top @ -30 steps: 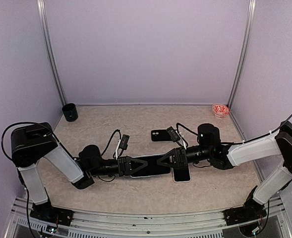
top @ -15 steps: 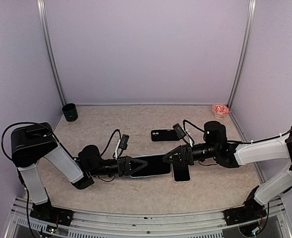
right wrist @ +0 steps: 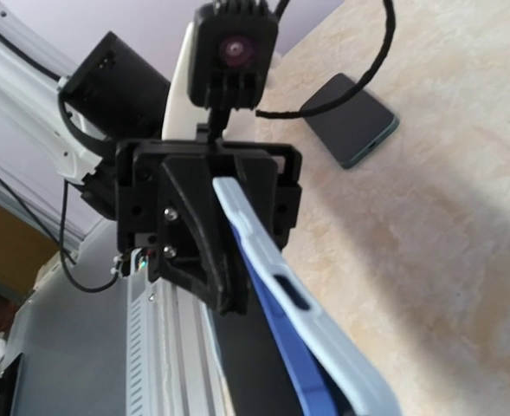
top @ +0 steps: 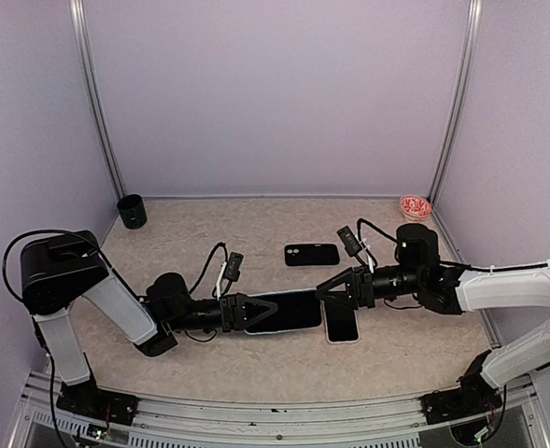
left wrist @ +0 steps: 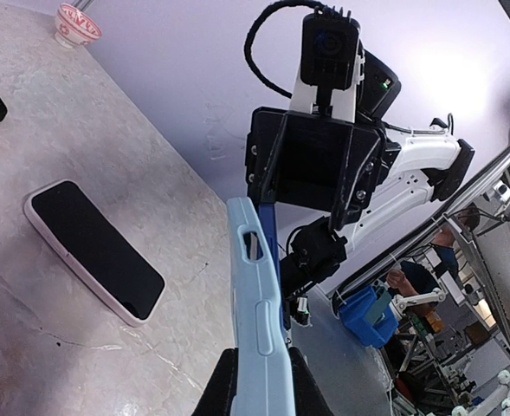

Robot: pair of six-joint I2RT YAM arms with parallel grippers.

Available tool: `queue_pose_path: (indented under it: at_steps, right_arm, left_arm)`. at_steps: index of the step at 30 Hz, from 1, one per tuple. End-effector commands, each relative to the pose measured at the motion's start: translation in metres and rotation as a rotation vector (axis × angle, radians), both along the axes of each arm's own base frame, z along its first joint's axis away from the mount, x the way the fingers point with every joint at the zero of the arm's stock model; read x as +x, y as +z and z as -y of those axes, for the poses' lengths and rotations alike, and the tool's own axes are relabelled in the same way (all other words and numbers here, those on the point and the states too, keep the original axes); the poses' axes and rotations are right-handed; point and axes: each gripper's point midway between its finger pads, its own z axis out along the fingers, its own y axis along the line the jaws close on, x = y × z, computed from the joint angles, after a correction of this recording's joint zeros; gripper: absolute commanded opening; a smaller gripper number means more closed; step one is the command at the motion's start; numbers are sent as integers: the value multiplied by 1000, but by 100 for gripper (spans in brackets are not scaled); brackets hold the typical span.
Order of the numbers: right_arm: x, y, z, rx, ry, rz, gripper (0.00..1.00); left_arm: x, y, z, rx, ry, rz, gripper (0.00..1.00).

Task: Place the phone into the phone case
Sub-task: Press the corner of the phone case at the bottom right corner of the phone case.

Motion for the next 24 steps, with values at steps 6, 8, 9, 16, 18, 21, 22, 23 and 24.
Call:
queue_pose_path:
  at_steps: [6, 8, 9, 16, 18, 21, 22, 23, 24]
  right_arm:
    - [7, 13, 15, 16, -46, 64, 42]
    - [8, 13, 17, 18, -54, 67, 42]
    - [8, 13, 18, 18, -57, 67, 42]
    - [4, -13, 17, -19, -22, -2, 42]
    - [1, -20, 16, -23, -6, -25, 42]
    - [-2, -27, 16, -29, 6, -42, 42]
    - [-2, -28, 16, -29, 11, -44, 42]
    - [-3, -28, 15, -27, 18, -44, 42]
    - [-5, -28, 15, -22, 31, -49, 42]
  left_arm:
    - [2, 3, -4, -19, 4, 10, 0]
    - [1, 5, -4, -25, 3, 15, 0]
    - [1, 4, -4, -26, 2, 13, 0]
    - [-2, 13, -5, -54, -13, 34, 0]
    - [-4, 16, -6, -59, -20, 43, 0]
    - [-6, 20, -6, -67, -33, 59, 0]
    - [-7, 22, -6, -69, -37, 66, 0]
    - [-8, 22, -6, -69, -44, 70, 0]
    - [-10, 24, -5, -71, -52, 77, 0]
